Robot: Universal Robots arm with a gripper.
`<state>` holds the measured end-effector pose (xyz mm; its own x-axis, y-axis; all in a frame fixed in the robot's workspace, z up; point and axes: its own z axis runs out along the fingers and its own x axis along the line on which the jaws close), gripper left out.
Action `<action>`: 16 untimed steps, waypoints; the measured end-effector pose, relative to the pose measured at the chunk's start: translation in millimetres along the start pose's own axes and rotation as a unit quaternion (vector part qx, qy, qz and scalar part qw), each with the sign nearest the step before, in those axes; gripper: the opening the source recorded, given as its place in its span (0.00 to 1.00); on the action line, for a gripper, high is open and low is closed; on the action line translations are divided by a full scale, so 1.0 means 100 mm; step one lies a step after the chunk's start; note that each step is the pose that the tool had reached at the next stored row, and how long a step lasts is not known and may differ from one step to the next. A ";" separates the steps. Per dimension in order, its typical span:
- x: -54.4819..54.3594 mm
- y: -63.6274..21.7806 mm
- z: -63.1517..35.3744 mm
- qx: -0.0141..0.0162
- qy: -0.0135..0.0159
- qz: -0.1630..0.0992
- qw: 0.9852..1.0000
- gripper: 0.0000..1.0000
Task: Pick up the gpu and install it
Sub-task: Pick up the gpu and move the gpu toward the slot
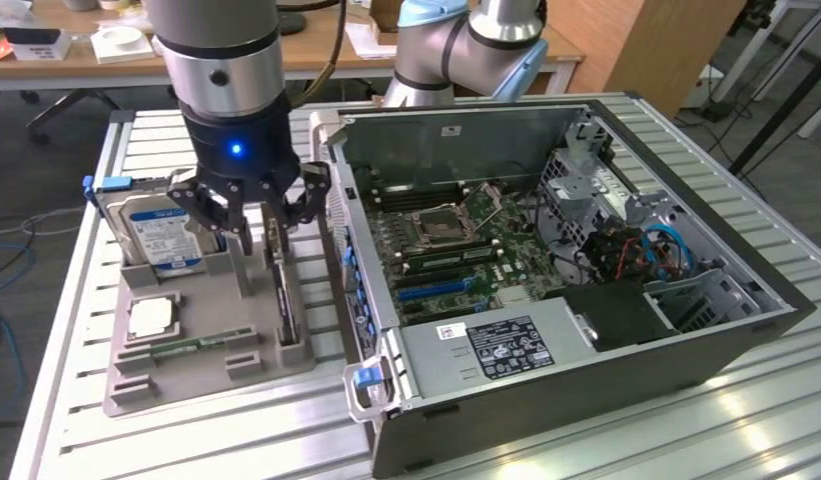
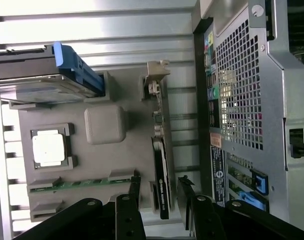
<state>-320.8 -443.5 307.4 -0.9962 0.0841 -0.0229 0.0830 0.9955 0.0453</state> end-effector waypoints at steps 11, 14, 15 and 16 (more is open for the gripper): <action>0.00 -0.007 0.160 0.000 0.000 0.000 1.000 0.43; 0.00 -0.009 0.196 0.000 0.000 0.000 1.000 0.43; 0.00 -0.009 0.207 0.000 0.000 0.000 1.000 0.43; 0.01 -0.010 0.217 0.000 0.000 0.000 1.000 0.43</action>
<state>-320.9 -443.5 285.7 -0.9962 0.0842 -0.0228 0.0831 0.9955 0.0452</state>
